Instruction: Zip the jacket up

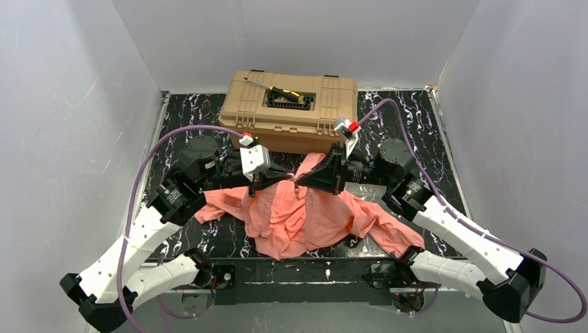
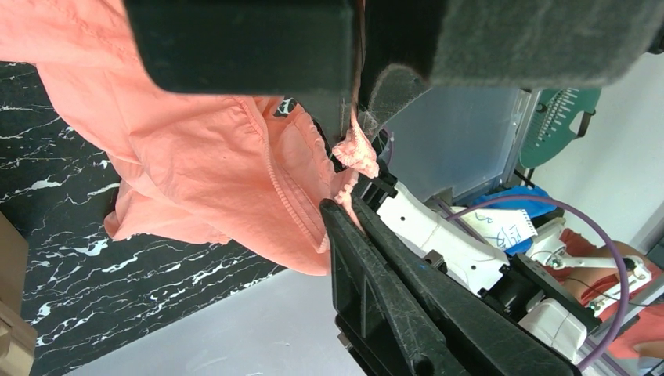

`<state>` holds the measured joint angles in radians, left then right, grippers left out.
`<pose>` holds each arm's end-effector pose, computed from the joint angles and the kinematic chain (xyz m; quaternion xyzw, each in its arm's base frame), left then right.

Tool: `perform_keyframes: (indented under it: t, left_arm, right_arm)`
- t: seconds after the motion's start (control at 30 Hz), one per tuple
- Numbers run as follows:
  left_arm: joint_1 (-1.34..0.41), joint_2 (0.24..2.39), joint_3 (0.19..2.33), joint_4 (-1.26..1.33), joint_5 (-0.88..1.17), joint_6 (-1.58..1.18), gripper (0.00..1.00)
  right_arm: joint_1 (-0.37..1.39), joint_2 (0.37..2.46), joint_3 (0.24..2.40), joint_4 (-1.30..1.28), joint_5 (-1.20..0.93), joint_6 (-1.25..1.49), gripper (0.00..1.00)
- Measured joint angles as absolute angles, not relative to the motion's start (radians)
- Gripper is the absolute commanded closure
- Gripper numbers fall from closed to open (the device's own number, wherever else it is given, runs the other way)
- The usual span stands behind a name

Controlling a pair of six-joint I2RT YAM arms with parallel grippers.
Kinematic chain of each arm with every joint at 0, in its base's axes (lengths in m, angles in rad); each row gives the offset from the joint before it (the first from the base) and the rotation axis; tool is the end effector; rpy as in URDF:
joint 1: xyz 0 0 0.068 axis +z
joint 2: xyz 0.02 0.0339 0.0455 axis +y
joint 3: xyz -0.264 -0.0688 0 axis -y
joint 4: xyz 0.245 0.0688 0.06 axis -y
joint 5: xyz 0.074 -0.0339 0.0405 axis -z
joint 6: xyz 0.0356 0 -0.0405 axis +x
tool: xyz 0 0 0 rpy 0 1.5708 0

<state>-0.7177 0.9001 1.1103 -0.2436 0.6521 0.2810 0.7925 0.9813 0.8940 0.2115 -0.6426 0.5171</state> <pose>0.1253 -0.1381 0.4267 0.5216 0.4912 -0.3674 0.5931 0.1422 0.1747 0.3841 -0.3207 0.5896 0.5989 0.4369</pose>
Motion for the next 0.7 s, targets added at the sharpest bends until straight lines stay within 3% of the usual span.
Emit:
perform_keyframes:
  t: [0.7]
  left_arm:
    - [-0.719, 0.902, 1.111, -0.240, 0.646, 0.281, 1.00]
  right_arm:
    - [0.793, 1.003, 0.894, 0.205, -0.658, 0.517, 0.99]
